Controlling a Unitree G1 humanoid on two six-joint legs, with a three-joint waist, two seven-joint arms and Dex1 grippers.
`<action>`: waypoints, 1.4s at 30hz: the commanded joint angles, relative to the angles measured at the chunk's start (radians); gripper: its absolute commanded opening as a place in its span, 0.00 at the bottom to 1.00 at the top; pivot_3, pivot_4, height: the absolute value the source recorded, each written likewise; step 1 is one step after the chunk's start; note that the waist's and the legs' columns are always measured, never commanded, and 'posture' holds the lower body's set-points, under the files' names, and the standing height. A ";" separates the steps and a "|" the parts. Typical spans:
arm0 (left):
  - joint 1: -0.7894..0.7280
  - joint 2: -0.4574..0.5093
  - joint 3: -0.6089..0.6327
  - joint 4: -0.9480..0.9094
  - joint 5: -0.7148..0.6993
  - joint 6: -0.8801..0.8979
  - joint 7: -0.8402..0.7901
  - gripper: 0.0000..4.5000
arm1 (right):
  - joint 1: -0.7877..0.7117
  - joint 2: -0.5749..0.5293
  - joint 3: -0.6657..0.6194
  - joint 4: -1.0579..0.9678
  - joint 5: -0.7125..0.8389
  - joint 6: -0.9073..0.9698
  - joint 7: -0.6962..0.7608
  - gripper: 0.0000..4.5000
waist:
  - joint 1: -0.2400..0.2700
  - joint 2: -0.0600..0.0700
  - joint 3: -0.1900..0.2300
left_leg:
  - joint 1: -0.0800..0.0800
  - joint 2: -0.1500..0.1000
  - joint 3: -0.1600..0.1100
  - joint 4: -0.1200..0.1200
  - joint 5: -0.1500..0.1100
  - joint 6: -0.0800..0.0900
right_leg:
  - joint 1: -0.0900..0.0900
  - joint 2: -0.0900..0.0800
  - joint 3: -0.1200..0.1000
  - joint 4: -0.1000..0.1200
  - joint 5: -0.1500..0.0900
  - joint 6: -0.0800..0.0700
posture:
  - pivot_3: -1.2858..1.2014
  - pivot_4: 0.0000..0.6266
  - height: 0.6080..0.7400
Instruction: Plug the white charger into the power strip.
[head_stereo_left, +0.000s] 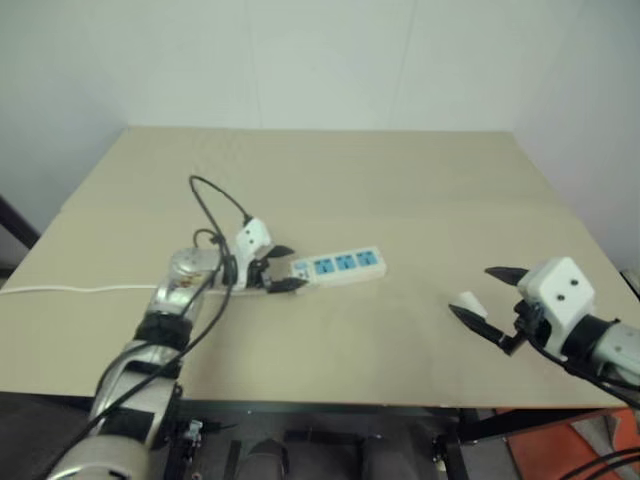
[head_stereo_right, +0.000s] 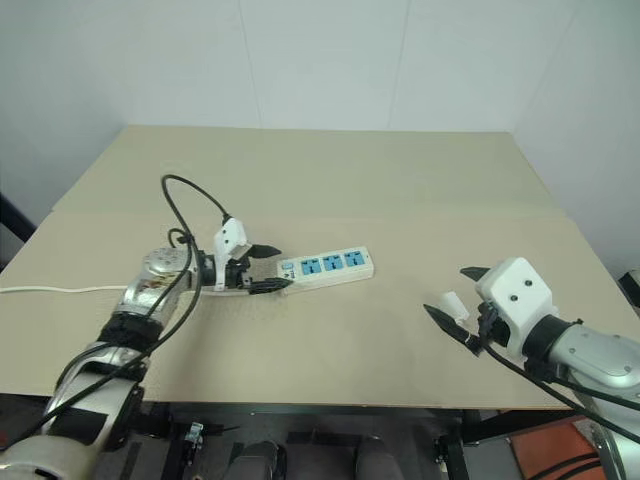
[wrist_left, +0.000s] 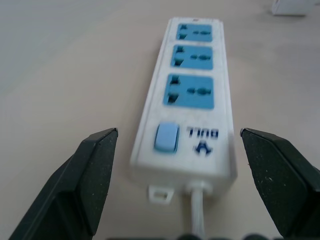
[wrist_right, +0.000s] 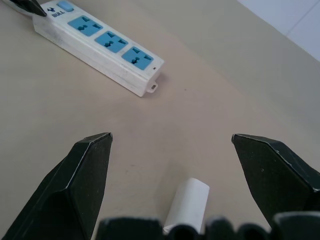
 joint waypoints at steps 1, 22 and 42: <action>-0.047 -0.033 0.006 0.091 0.023 -0.102 -0.007 0.95 | 0.000 0.003 -0.021 -0.040 0.000 0.005 -0.017 1.00 | -0.001 0.000 0.000 | 0.000 0.000 0.000 0.000 0.000 0.000 | 0.000 0.000 0.000 0.000 0.000 0.000 | 0.52 0.24 1.00; -0.074 -0.094 0.089 0.394 0.061 -0.369 -0.031 0.95 | 0.000 -0.006 -0.043 -0.068 0.024 0.013 -0.003 1.00 | 0.002 0.000 0.000 | 0.000 0.000 -0.001 0.000 0.000 0.000 | 0.001 0.000 0.000 0.000 0.000 0.000 | 0.52 0.24 1.00; -0.049 -0.135 0.059 0.484 0.149 -0.356 -0.067 0.74 | 0.008 -0.027 -0.068 -0.089 0.053 0.029 0.016 1.00 | 0.004 0.001 -0.006 | 0.003 -0.001 -0.001 0.000 0.000 0.000 | 0.003 0.000 0.000 0.000 -0.003 0.005 | 0.52 0.24 1.00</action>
